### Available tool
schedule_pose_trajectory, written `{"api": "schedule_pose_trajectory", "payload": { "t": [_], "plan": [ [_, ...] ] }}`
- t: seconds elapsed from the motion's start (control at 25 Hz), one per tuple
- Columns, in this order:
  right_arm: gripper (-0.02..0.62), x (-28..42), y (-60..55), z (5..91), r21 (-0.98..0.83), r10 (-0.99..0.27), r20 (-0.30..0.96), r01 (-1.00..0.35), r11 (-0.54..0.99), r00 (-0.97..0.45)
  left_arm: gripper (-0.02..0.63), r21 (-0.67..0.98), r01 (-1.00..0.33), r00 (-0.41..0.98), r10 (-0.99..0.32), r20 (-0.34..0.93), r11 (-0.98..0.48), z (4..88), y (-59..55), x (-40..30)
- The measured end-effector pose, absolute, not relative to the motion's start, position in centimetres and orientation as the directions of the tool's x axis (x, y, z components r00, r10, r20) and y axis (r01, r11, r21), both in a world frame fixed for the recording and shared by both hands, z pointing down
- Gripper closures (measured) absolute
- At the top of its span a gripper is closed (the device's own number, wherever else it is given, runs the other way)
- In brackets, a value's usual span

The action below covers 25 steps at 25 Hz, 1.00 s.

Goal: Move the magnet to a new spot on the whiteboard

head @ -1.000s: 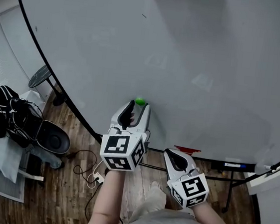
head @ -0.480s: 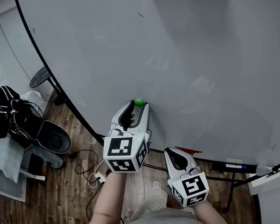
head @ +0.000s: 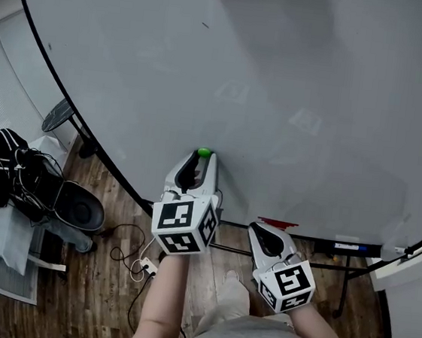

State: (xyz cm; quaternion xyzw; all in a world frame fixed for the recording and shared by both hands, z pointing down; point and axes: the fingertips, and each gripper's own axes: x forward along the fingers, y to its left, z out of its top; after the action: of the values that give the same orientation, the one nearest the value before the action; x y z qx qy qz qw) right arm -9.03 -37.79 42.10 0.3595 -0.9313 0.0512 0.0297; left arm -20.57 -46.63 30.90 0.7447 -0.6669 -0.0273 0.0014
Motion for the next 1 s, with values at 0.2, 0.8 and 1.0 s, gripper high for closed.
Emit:
{"api": "schedule_pose_trajectory", "payload": {
  "t": [0.2, 0.8, 1.0],
  "plan": [
    [0.604, -7.8, -37.2, 41.5, -0.072, -0.686, 0.086, -0.691, 0.719, -0.723, 0.469, 0.055, -0.994, 0.097, -0.994, -0.045, -0.099, 31.0, -45.2, -20.6],
    [0.604, -5.9, -31.6, 40.1, -0.021, -0.707, 0.058, -0.709, 0.705, -0.705, 0.469, 0.095, -0.993, 0.067, -0.998, -0.012, -0.068, 33.6, -37.1, -20.5],
    [0.604, -5.5, -29.4, 40.3, -0.015, -0.708, 0.068, -0.711, 0.703, -0.703, 0.469, 0.115, -0.992, 0.057, -0.998, -0.008, -0.058, 34.6, -33.9, -20.5]
  ]
}}
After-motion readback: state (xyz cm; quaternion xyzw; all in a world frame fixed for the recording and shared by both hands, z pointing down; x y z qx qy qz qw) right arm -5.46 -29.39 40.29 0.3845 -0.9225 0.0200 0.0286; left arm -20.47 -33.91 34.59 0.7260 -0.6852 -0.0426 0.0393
